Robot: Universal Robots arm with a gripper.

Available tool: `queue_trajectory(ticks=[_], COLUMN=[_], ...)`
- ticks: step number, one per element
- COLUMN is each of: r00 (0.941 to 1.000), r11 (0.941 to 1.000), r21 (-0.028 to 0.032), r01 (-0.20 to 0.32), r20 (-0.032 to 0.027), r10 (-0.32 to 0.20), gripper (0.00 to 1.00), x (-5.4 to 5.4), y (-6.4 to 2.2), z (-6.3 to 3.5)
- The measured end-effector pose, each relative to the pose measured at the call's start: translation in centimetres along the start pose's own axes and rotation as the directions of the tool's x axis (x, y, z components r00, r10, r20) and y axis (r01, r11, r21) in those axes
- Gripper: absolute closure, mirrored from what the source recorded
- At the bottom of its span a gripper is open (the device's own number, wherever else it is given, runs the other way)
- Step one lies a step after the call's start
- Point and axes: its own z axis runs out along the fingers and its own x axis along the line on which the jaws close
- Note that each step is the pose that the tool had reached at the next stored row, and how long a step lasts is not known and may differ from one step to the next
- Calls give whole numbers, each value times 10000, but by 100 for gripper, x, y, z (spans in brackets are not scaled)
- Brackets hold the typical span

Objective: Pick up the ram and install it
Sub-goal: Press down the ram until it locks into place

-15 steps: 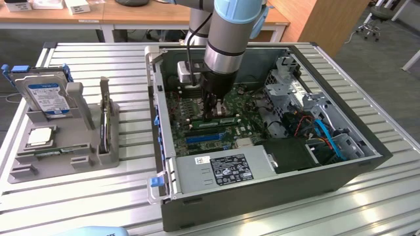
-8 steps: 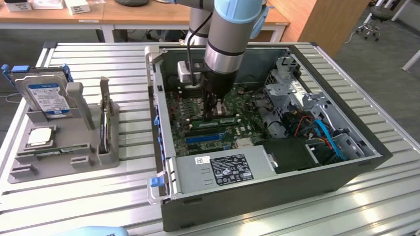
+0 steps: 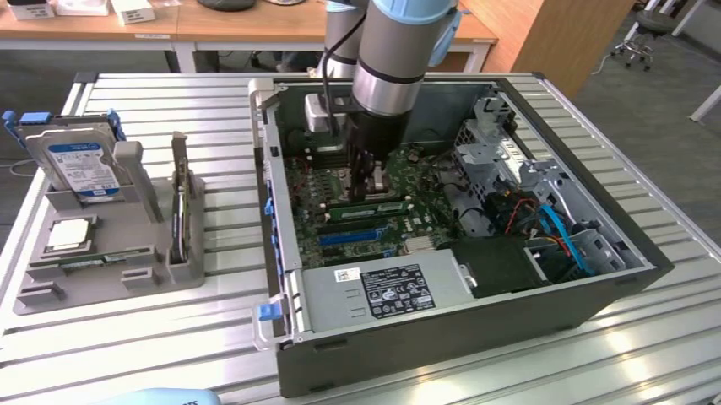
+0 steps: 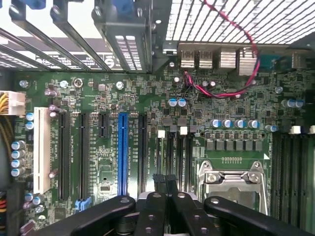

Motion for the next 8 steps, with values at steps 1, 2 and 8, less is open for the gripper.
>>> queue_trajectory(ticks=[1, 2, 8], r00=[10000, 10000, 10000], r11=[10000, 10000, 10000], r21=[0, 0, 0], r01=[0, 0, 0], r20=[0, -2, -7], r10=[0, 0, 0], gripper=[90, 90, 90], x=[0, -1, -1], y=[1, 2, 7], z=[-18, -37, -130])
